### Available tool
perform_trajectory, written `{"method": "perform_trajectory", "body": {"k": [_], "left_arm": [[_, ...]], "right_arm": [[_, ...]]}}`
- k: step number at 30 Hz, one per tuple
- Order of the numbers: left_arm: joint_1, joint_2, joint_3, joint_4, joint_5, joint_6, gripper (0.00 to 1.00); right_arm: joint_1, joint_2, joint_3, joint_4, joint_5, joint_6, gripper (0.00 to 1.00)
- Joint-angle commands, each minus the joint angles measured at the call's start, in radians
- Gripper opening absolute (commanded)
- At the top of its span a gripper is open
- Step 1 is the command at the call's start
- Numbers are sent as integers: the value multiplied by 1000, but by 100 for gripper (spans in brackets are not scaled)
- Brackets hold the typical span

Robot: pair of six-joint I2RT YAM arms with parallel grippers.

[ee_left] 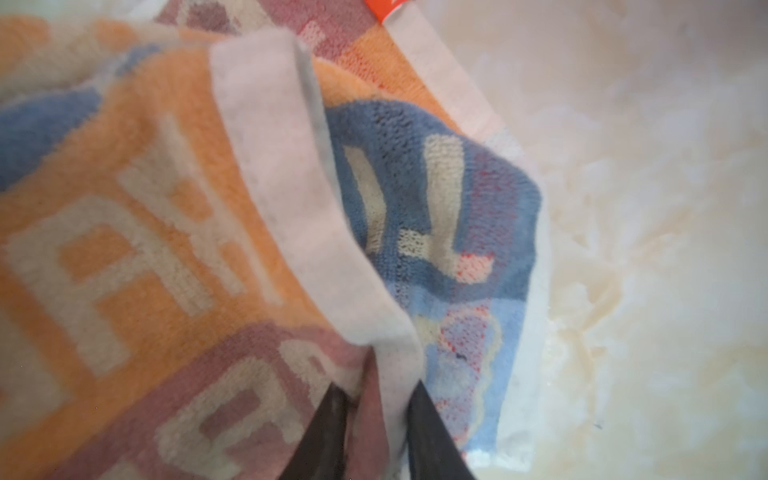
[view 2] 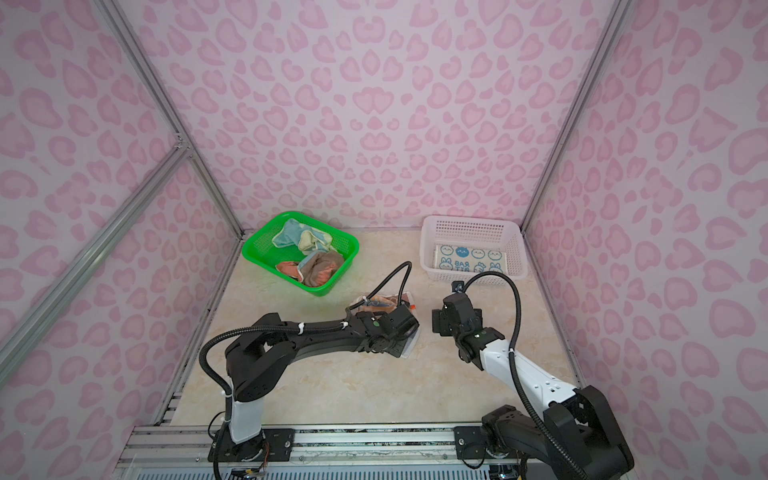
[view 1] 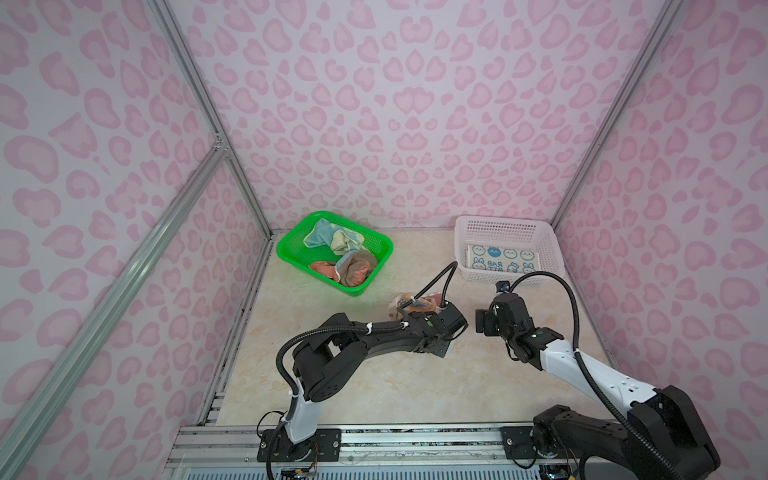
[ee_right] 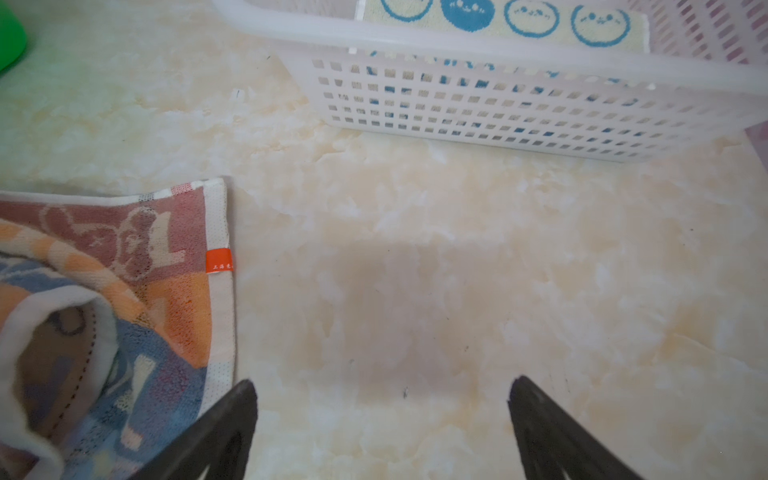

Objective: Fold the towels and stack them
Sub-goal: 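Lower the lettered towel onto the table with the left gripper while the right gripper approaches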

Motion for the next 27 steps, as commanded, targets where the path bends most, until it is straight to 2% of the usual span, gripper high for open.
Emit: {"method": "perform_trajectory", "body": {"k": [1,5,6,9,15,21,27], "left_arm": [[1,-46,-12,36,15,36,34],[3,-50,-13,42,16,43,35],[1,-49,-12,42,18,44,31],[2,-36,-16,41,4,31,3],[2,-76,-54,64,-48,19,2],[2,-157,-102,88,-117,44,2],[2,-284,-171,116,-172,88,2]], "right_arm": [[1,22,13,21,-62,-42,94],[2,70,38,22,-153,-75,95],[3,81,44,19,-165,-75,94],[8,109,58,16,-181,-74,94],[23,97,43,55,-189,-102,94],[29,41,-3,173,-226,-191,95],[56,26,-26,312,-321,-336,94]]}}
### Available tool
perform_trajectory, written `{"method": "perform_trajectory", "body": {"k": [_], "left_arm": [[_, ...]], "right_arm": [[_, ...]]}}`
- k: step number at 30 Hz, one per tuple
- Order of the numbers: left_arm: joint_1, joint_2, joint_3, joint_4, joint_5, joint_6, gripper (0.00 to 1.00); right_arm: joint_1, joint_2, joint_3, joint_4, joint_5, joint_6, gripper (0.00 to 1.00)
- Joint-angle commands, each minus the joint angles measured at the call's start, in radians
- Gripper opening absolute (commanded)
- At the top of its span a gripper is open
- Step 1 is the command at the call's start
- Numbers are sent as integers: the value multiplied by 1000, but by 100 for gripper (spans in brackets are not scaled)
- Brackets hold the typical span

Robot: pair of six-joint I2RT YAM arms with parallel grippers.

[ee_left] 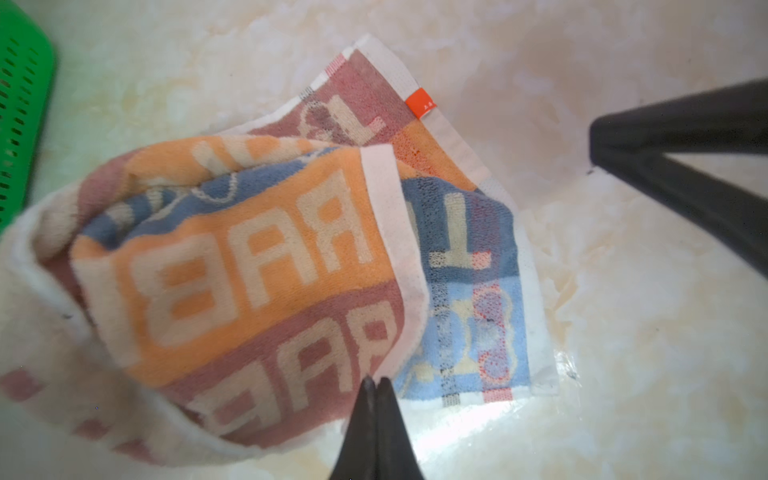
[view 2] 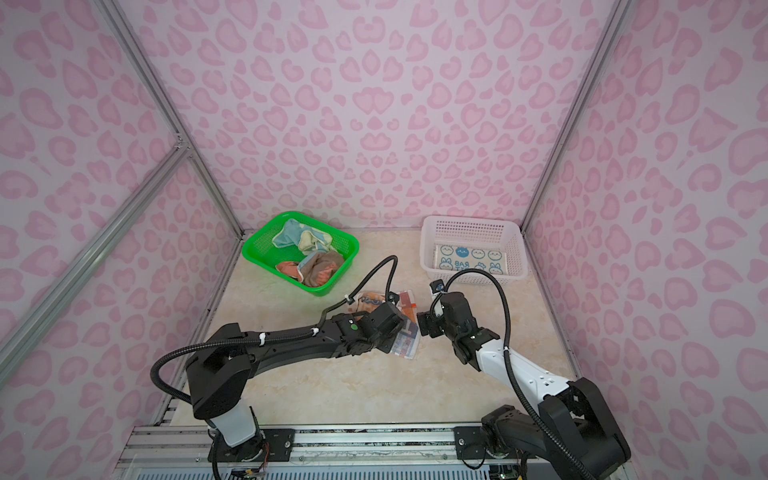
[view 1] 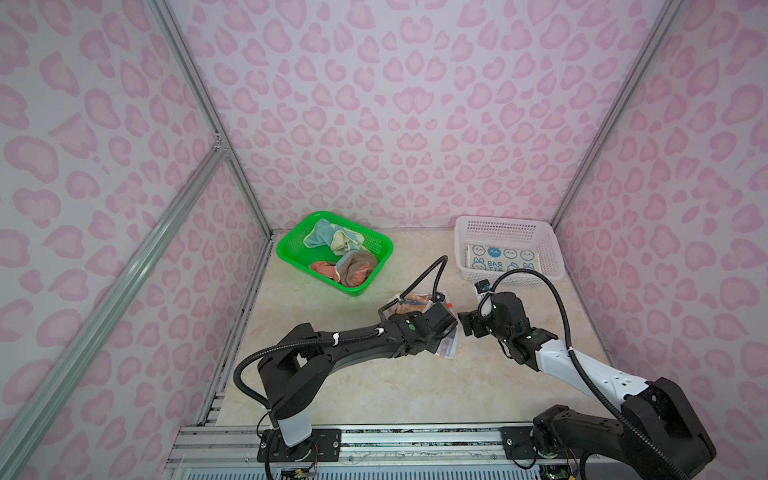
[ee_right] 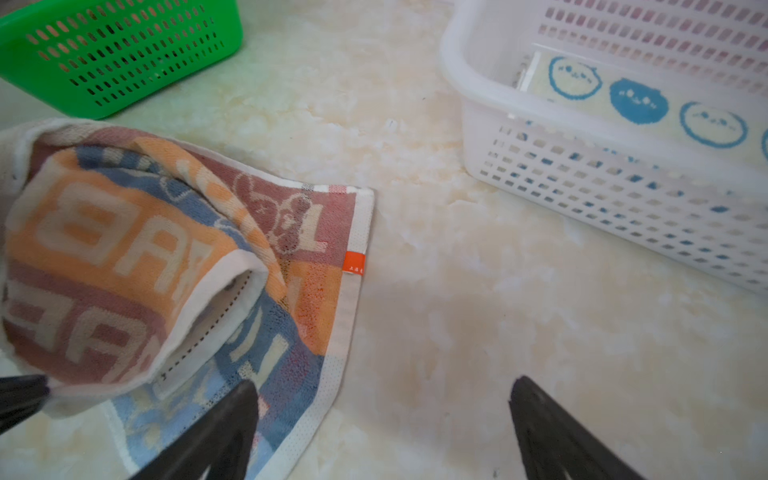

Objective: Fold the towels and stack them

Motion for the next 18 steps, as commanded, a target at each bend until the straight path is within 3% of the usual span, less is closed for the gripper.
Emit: {"method": "perform_trajectory", "body": {"k": [1,5,10,18], "left_arm": [[1,-66,-23,30,-69,39,2],[2,-107,-33,12,-98,65,2],[2,-146,-61,20,-102,84,2],[3,-210,-131,75,-67,132,2]], "right_arm": [[18,2,-7,138,-100,-136,93],[56,22,-31,251,-241,-346,93],[93,87,4,231,-371,-548,93],[102,269,61,398,-474,-543,89]]}}
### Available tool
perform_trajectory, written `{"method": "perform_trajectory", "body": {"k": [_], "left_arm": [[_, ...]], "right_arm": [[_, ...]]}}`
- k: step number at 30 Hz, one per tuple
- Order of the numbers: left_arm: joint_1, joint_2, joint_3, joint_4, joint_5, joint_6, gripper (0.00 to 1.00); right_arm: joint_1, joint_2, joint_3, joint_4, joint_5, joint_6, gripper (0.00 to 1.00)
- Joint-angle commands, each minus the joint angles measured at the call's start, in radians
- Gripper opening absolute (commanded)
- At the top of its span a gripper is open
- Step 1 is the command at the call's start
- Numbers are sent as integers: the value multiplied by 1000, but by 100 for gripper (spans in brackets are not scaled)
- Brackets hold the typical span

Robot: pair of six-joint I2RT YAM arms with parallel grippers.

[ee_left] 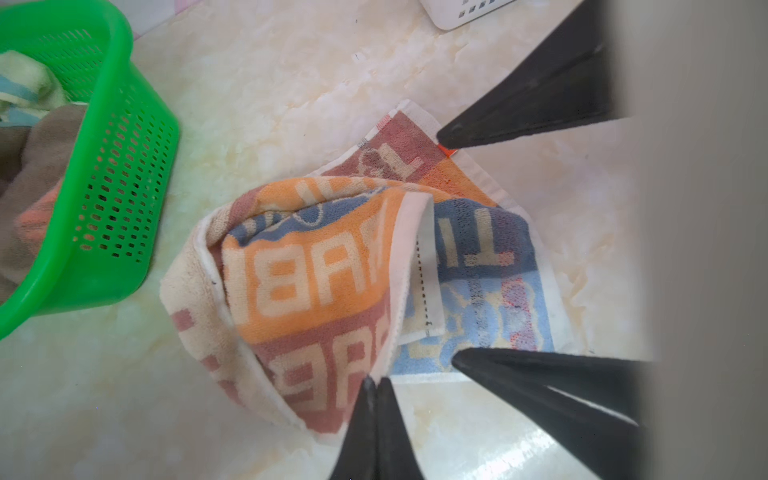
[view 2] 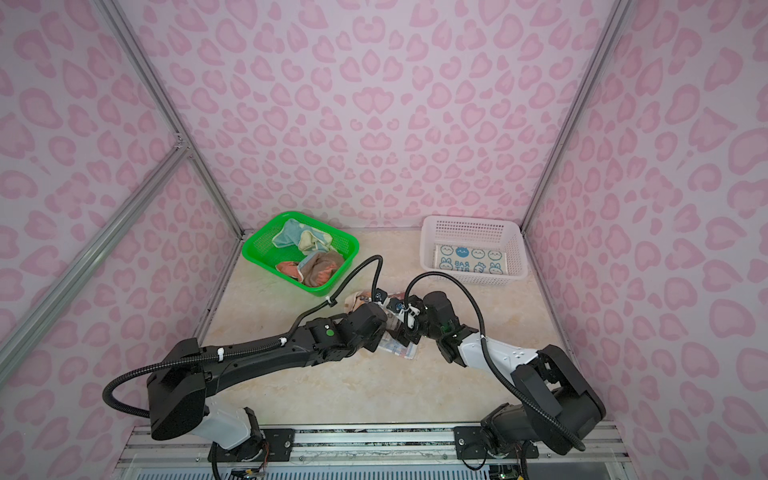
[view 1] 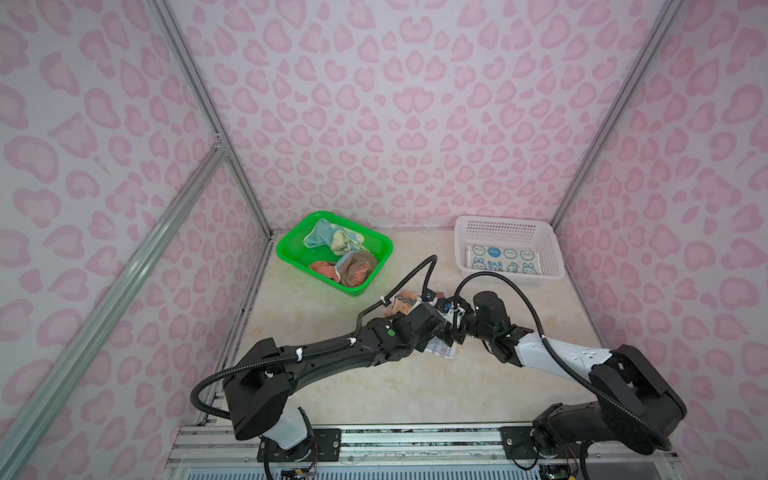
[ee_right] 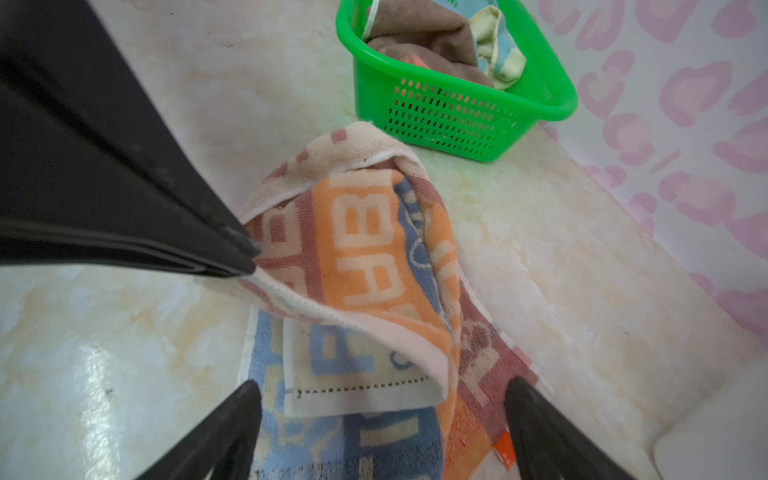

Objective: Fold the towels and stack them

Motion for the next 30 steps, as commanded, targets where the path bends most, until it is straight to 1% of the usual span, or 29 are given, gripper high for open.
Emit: {"method": "perform_trajectory", "body": {"k": [1,4,6,7,8,10,11,14,15,18,19,21,22,23,24,25,26,30], "left_arm": [[0,-32,-27,57,17,40,2],[1,-51,-57,85,18,55,2],[1,-61,-70,96,12,59,2],[1,-64,-74,101,9,59,2],[1,-67,-77,104,2,56,2],[1,-70,-83,108,-7,55,2],[0,-74,-87,112,-13,55,2],[1,-80,-99,125,-39,57,2],[5,-80,-105,132,-49,56,2],[17,-86,-122,153,-48,58,2],[25,-90,-127,156,-46,58,5],[42,-103,-141,165,-37,62,30],[53,-116,-155,177,-22,68,50],[63,-131,-169,192,-6,73,62],[74,-143,-181,203,12,77,70],[87,-159,-195,213,34,85,74],[101,-174,-205,222,57,91,76],[123,-223,-224,242,93,134,78]], "right_arm": [[1,64,40,108,-86,0,88],[2,130,65,193,-139,47,82],[2,170,84,233,-174,79,74],[1,194,97,248,-194,92,68],[2,214,107,260,-216,112,61],[3,248,128,287,-253,151,48],[5,263,132,306,-255,172,40],[11,288,125,383,-249,228,6],[11,291,121,405,-252,245,0],[11,285,111,429,-265,281,0],[11,278,113,415,-270,285,0],[15,265,119,374,-276,284,0],[16,256,122,351,-274,279,0],[19,249,125,325,-273,273,0],[22,244,130,301,-272,269,0],[23,238,136,273,-265,265,0],[28,236,143,248,-259,265,0],[37,225,177,152,-238,277,0]]}}
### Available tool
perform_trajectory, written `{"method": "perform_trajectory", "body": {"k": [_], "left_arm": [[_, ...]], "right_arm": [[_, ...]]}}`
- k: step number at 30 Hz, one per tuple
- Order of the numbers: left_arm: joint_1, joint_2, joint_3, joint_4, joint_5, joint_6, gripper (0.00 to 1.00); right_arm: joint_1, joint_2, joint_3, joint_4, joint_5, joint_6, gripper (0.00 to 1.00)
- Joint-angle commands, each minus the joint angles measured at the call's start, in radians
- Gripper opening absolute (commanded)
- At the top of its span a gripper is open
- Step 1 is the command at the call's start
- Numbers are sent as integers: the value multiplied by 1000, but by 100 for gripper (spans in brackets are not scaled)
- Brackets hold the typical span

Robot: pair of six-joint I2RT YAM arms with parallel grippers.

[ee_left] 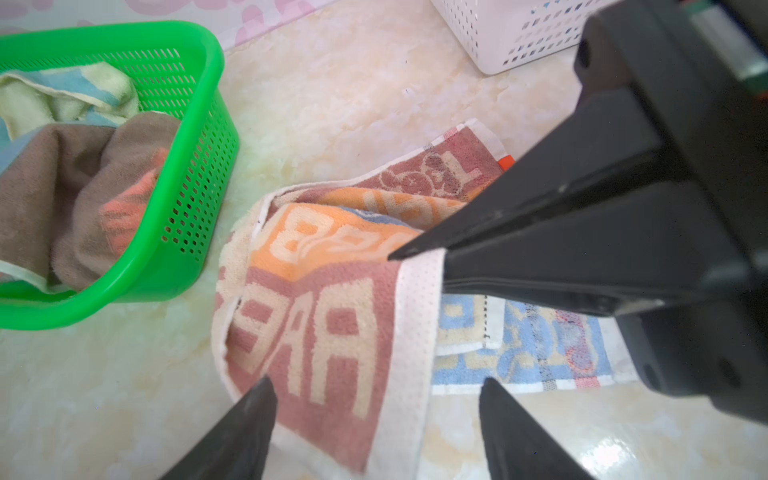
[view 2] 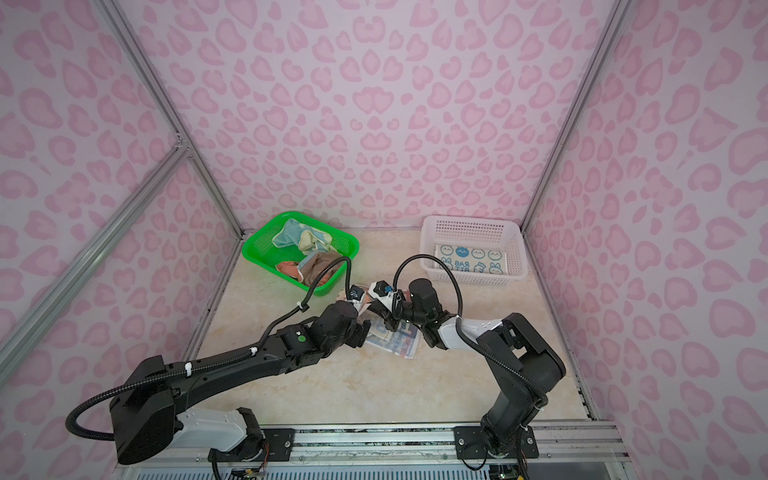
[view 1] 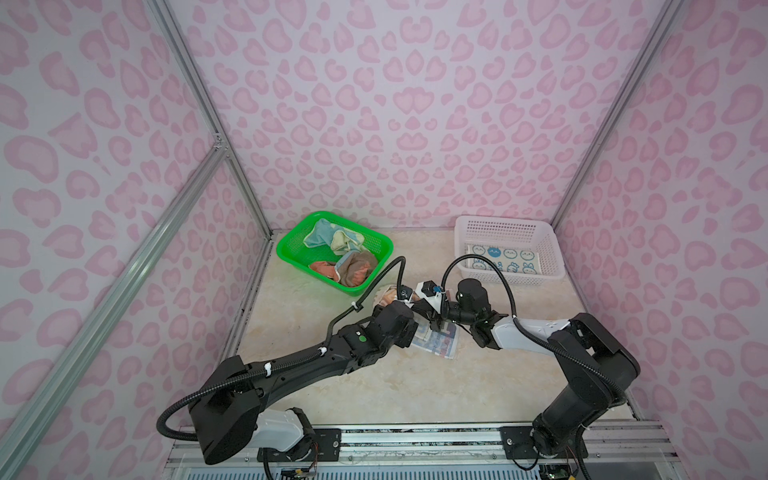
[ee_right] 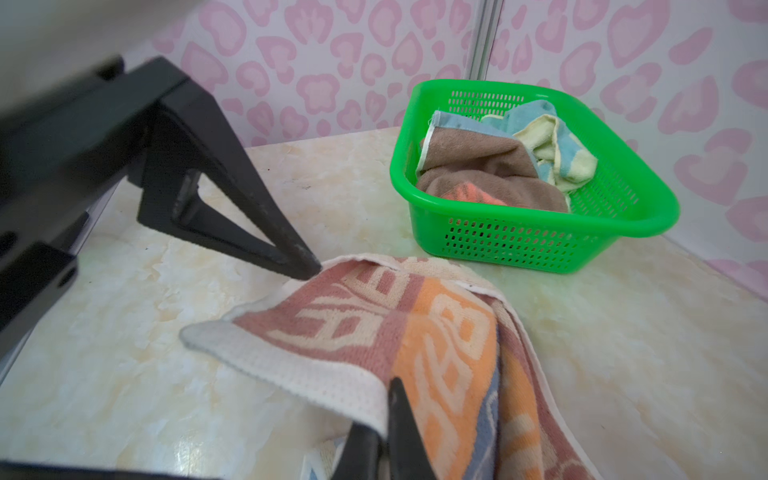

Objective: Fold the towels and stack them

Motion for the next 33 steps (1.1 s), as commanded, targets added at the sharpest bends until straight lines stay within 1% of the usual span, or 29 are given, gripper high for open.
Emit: {"method": "perform_trajectory", "body": {"k": [1,5,7,11,16,20,25,28,33], "left_arm": [[6,-38,-14,62,46,56,78],[16,-56,-4,60,4,106,75],[35,-56,34,25,4,129,74],[64,-51,127,-60,33,193,72],[85,-32,225,-150,64,283,66],[99,12,283,-212,109,329,61],[99,56,330,-270,210,350,58],[100,61,325,-271,254,351,57],[98,40,314,-254,268,349,60]], "right_arm": [[9,-9,27,-116,15,20,0],[24,-28,67,-214,35,57,0],[24,-38,104,-295,43,89,0],[23,-48,201,-504,58,106,0],[25,-80,265,-643,76,109,0],[26,-101,289,-699,82,112,0],[25,-113,299,-726,95,114,0],[25,-109,303,-733,104,109,0],[25,-79,312,-740,108,106,0]]}}
